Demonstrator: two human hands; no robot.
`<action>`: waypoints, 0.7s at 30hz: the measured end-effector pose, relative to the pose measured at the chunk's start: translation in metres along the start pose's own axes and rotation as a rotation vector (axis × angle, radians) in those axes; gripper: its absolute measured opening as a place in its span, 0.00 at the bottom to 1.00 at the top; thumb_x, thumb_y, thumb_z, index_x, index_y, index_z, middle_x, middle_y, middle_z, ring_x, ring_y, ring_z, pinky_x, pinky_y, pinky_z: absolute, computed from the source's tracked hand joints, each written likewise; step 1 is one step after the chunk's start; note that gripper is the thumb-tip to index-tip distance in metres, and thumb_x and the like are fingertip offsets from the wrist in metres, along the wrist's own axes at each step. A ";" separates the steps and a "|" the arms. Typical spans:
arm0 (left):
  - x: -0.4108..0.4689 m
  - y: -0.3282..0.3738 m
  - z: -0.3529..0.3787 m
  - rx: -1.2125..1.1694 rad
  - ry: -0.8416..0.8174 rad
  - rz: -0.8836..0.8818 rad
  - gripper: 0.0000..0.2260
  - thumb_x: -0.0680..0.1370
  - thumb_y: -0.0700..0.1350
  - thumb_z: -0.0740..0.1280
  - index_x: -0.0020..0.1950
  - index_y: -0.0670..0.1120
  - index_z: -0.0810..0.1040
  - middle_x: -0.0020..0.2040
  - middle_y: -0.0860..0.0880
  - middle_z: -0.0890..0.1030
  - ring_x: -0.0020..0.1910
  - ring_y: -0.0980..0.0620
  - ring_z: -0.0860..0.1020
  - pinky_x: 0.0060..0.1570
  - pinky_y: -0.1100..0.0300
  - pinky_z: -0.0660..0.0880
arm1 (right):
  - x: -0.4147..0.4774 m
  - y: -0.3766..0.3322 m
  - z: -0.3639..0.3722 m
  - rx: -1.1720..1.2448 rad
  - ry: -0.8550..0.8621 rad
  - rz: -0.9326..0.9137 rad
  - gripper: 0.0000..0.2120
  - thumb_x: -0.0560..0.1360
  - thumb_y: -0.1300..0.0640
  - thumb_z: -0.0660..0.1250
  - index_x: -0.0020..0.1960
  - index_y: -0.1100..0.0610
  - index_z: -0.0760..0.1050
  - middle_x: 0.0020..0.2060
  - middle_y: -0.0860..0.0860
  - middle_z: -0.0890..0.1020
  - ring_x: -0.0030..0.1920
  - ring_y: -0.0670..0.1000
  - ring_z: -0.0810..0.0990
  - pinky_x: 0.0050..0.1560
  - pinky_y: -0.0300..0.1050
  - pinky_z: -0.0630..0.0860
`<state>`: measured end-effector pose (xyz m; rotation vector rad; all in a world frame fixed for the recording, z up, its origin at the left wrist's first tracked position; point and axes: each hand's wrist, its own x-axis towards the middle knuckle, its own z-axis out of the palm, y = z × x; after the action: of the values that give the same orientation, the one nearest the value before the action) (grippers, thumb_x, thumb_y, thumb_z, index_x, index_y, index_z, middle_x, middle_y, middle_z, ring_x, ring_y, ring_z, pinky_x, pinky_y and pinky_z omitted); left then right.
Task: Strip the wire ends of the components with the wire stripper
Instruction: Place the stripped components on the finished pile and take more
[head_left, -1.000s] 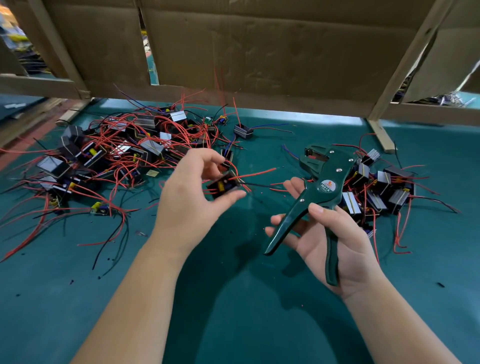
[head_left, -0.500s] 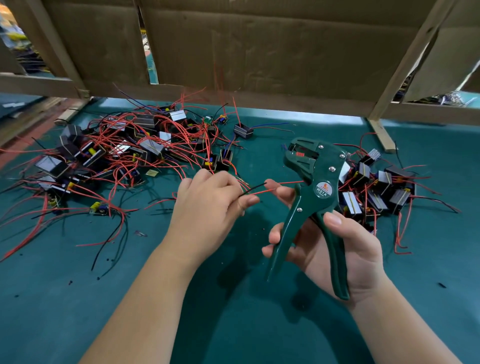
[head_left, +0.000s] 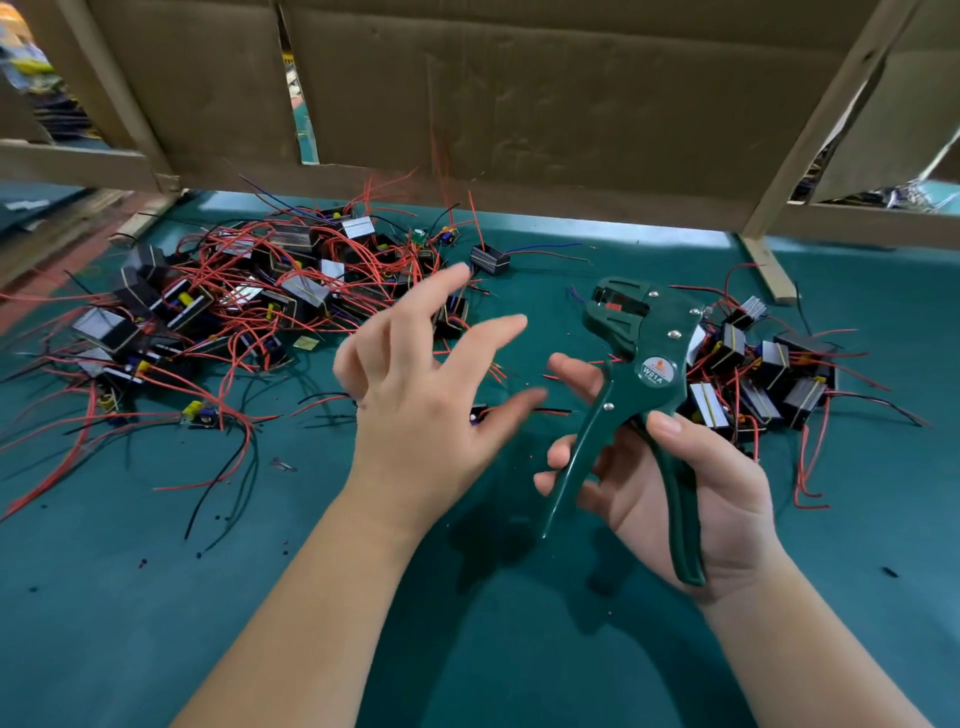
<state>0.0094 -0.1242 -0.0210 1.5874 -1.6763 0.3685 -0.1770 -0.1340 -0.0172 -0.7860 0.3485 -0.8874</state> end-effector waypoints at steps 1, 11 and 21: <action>0.001 0.005 0.000 -0.007 0.127 0.017 0.14 0.74 0.59 0.70 0.57 0.56 0.81 0.67 0.51 0.68 0.61 0.46 0.66 0.58 0.50 0.61 | -0.001 -0.002 0.000 0.004 -0.005 -0.010 0.35 0.64 0.53 0.77 0.67 0.64 0.73 0.58 0.60 0.80 0.44 0.59 0.82 0.48 0.59 0.79; 0.001 -0.002 0.023 -0.126 -0.379 0.155 0.09 0.76 0.49 0.67 0.51 0.49 0.85 0.40 0.50 0.83 0.44 0.46 0.79 0.46 0.55 0.58 | -0.003 -0.007 0.000 0.012 -0.002 -0.030 0.34 0.63 0.51 0.78 0.65 0.64 0.76 0.62 0.58 0.78 0.43 0.58 0.82 0.48 0.58 0.80; 0.005 -0.003 0.011 -1.019 -0.270 -0.416 0.12 0.84 0.46 0.55 0.59 0.54 0.77 0.27 0.54 0.70 0.28 0.56 0.74 0.33 0.70 0.69 | -0.004 -0.008 -0.002 -0.028 0.065 0.026 0.36 0.61 0.53 0.79 0.65 0.63 0.75 0.53 0.62 0.81 0.41 0.60 0.81 0.45 0.59 0.79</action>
<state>0.0087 -0.1353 -0.0251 1.1406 -1.2962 -0.8269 -0.1849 -0.1348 -0.0125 -0.7780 0.4280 -0.8863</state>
